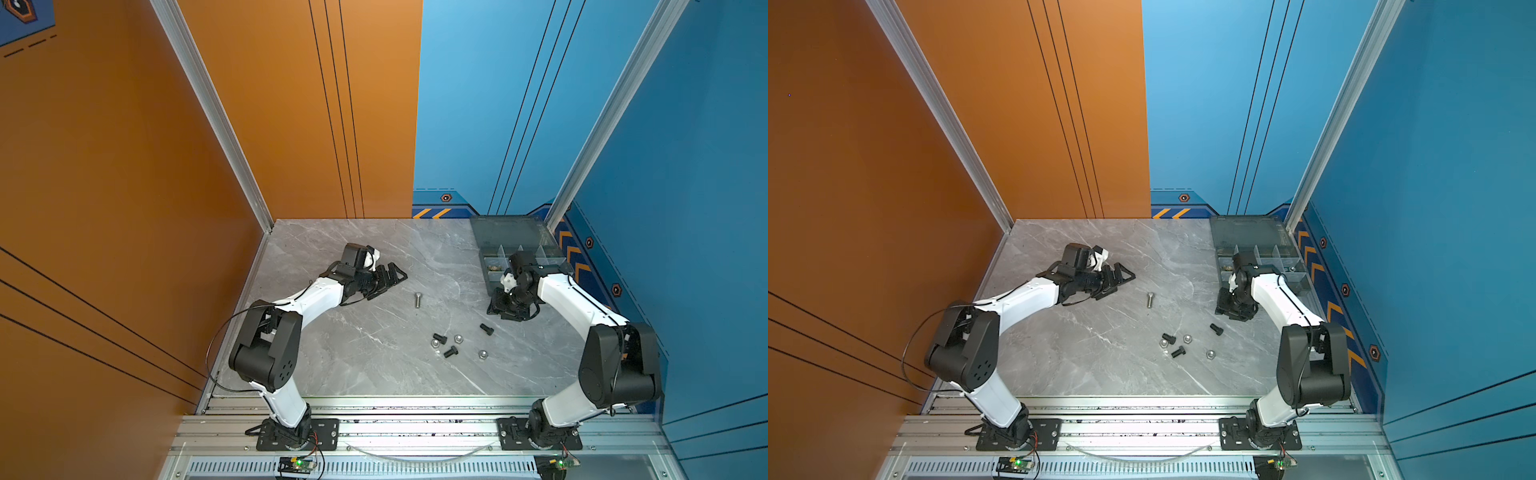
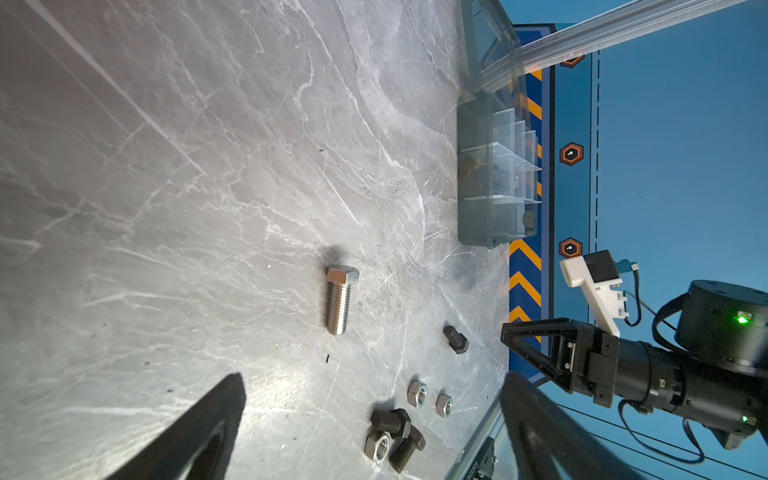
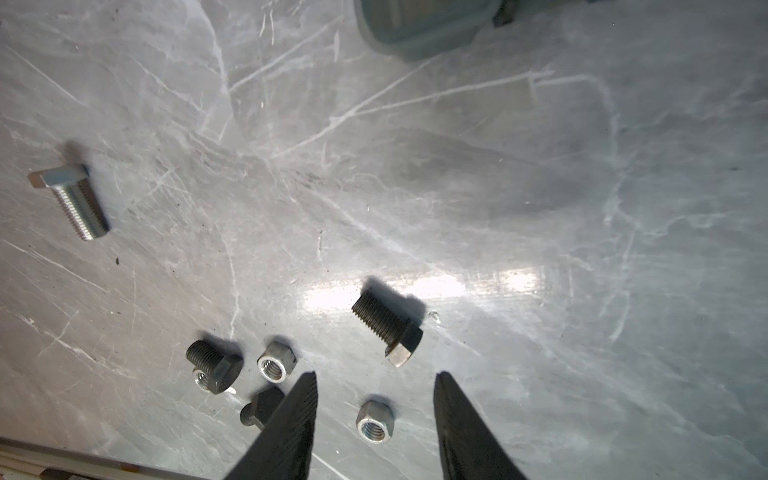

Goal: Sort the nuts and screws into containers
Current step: 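Move the right gripper back over the pile of nuts and bolts, then lower the open right gripper around a silver hex nut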

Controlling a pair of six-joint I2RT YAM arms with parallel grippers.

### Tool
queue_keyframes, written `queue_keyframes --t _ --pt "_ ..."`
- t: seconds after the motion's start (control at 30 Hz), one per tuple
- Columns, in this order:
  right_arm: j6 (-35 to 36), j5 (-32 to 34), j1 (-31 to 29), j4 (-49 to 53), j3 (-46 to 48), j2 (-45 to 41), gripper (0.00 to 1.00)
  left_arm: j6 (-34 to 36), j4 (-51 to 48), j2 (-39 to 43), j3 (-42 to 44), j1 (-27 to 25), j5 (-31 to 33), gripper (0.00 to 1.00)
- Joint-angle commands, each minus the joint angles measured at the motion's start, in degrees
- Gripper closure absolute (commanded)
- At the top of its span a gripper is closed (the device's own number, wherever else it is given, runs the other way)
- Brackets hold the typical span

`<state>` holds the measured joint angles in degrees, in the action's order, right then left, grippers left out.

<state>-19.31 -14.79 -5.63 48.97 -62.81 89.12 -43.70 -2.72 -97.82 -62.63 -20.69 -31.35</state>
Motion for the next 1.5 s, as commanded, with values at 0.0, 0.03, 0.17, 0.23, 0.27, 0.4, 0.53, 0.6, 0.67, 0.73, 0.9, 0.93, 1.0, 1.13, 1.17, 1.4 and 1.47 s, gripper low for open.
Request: queue_keyframes --t 0.0,0.03,0.17,0.23,0.27,0.4,0.53,0.6,0.67,0.73,0.9,0.93,1.0,1.13,1.17,1.4,1.47 --pt "-1.57 1.38 -2.37 1.07 1.12 -1.67 0.51 1.42 -0.05 1.91 1.26 -0.02 0.1 0.02" --pt "-1.69 1.91 -3.36 1.57 1.36 -1.7 0.51 1.5 -0.02 2.0 1.48 -0.05 0.13 0.02" --pt "-3.33 4.88 -6.33 3.69 3.18 -2.04 0.51 1.52 0.01 2.58 2.03 0.12 0.46 0.02" --pt "-4.1 4.94 -7.98 4.08 4.48 -2.15 0.51 1.6 0.06 2.74 2.24 0.21 0.67 0.02" --pt "-4.57 5.46 -8.9 4.28 5.08 -2.2 0.51 1.6 -0.04 2.72 2.25 0.21 0.66 0.02" --pt "-7.03 9.49 -13.04 5.25 7.86 -2.67 0.51 1.87 -0.34 2.72 2.25 0.32 0.57 0.02" --pt "-8.78 9.72 -14.83 4.56 10.86 -4.35 0.5 2.1 -0.61 2.63 2.03 0.45 0.44 0.02" --pt "-9.41 9.6 -15.35 4.31 12.0 -5.28 0.5 2.27 -0.92 2.5 1.82 0.43 0.42 0.02" --pt "-9.98 8.84 -15.77 3.17 13.33 -5.9 0.5 2.26 -0.81 2.37 1.81 0.43 0.32 0.02" --pt "-10.63 8.28 -16.14 1.91 14.41 -5.97 0.5 2.22 -0.71 2.25 1.81 0.34 0.33 0.02" --pt "-11.45 7.83 -17.76 -2.51 16.15 -4.8 0.51 2.21 -0.71 2.5 1.9 0.12 0.33 0.02" --pt "-11.32 7.79 -18.04 -3.46 16.45 -4.41 0.51 2.21 -0.79 2.6 1.96 0.12 0.23 0.02" --pt "-10.49 7.84 -18.82 -5.39 16.82 -3.98 0.52 2.3 -0.95 3.13 2.07 0.12 0.3 0.02" --pt "-8.22 8.89 -19.53 -7.53 17.19 -3.61 0.52 2.73 -1.51 3.98 2.4 0.14 0.68 0.02" --pt "-7.76 9.1 -19.51 -7.8 17.19 -3.4 0.52 2.72 -1.63 4.15 2.49 0.35 0.72 0.02" --pt "-5.92 11.07 -19.51 -7.47 17.56 -2.03 0.52 2.43 -1.3 4.96 3.22 0.47 1.04 0.02" --pt "-5.62 10.99 -19.51 -7.34 17.79 -1.9 0.52 2.47 -1.25 5.01 3.22 0.49 1.02 0.02"
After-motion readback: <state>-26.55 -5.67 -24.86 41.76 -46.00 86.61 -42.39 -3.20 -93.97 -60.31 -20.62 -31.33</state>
